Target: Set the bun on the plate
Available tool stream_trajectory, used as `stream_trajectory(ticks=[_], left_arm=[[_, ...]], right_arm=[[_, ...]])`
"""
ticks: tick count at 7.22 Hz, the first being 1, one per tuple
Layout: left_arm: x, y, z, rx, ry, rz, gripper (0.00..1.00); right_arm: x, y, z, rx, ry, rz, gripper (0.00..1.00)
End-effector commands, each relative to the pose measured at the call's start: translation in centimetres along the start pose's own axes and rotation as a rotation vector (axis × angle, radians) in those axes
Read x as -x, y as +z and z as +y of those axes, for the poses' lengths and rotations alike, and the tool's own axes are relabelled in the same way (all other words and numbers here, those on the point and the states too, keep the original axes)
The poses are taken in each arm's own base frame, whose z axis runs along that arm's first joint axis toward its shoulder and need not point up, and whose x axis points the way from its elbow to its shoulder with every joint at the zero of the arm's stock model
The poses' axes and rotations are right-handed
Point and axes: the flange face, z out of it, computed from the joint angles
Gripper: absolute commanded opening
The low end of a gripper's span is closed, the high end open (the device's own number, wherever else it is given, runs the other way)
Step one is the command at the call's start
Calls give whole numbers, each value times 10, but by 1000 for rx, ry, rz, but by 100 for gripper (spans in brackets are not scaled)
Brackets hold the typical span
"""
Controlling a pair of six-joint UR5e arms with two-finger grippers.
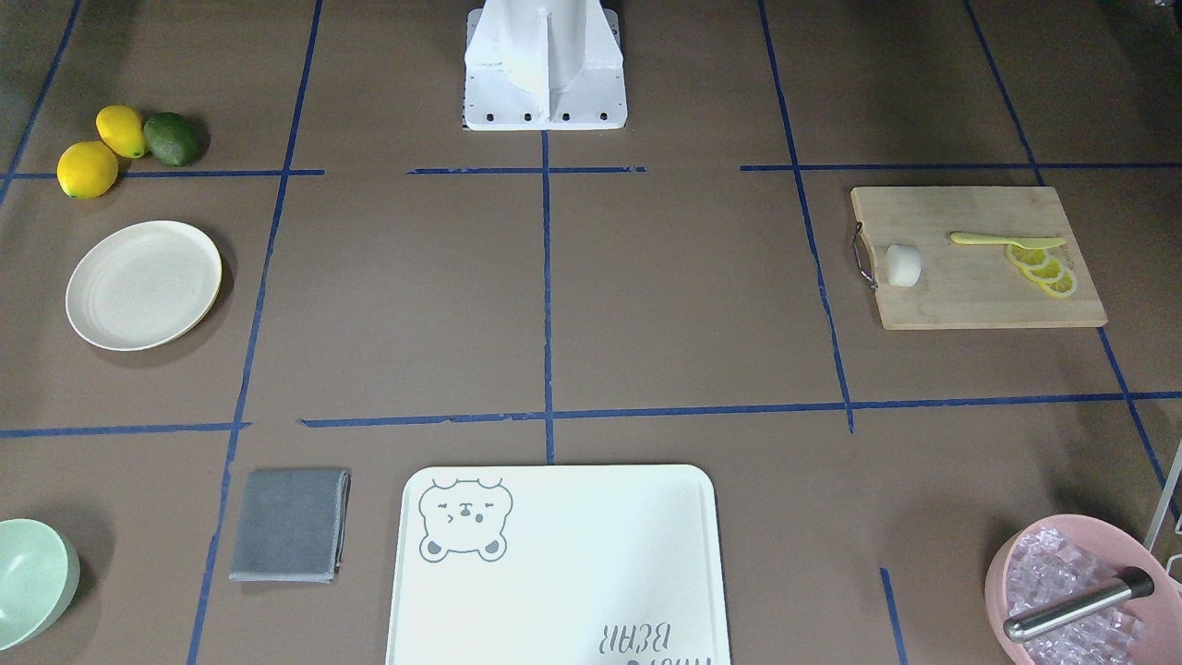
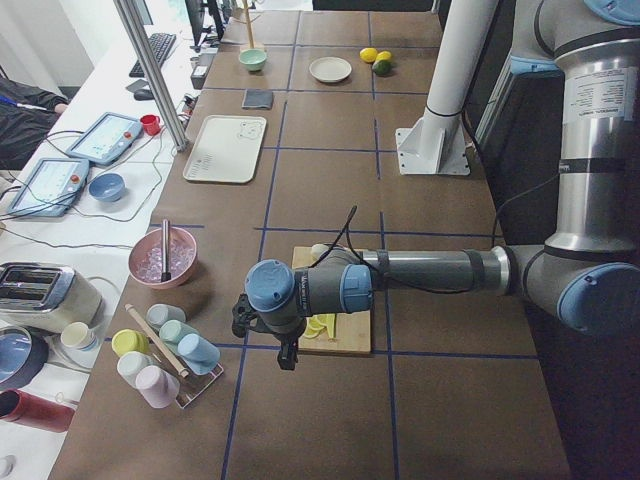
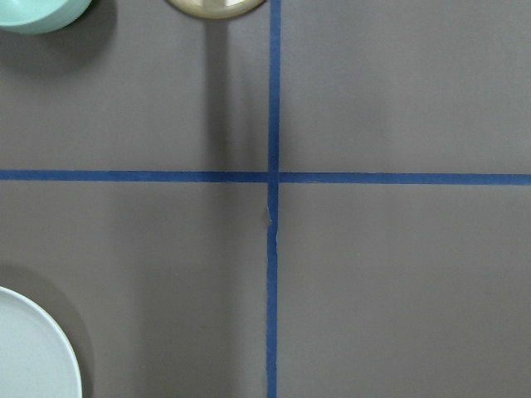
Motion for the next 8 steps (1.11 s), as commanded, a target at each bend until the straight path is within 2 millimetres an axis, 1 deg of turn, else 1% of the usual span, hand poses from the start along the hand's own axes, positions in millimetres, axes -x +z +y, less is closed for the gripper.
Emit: stream_trajectory(ticks=[1,2,3,4,5,6,7,8], left_arm=[[-11,-9,-6,-20,28,-3,100],[-17,-14,-11,-30,40,-5,100],[-19,-16,-13,-34,45,-5,100],[-21,-18,-15,-59,25,-8,100],[-22,-18,-18,-93,0,-12,100],[-21,-17,-20,-104,-8,-17,100],[-22,-18,-20,-105,-7,-18,100],[-22,-18,-20,-105,-7,-18,100]], right_arm=[[69,4,1,11,13,-14,100],[103,16,3,31,20,-19,100],[119,35,7,14,24,17,100],[140,69,27,-2,32,20,100],[149,88,43,-44,32,-1,100],[149,112,48,-39,70,-30,100],[168,137,54,-34,71,-25,100],[168,148,56,-24,88,-6,100]])
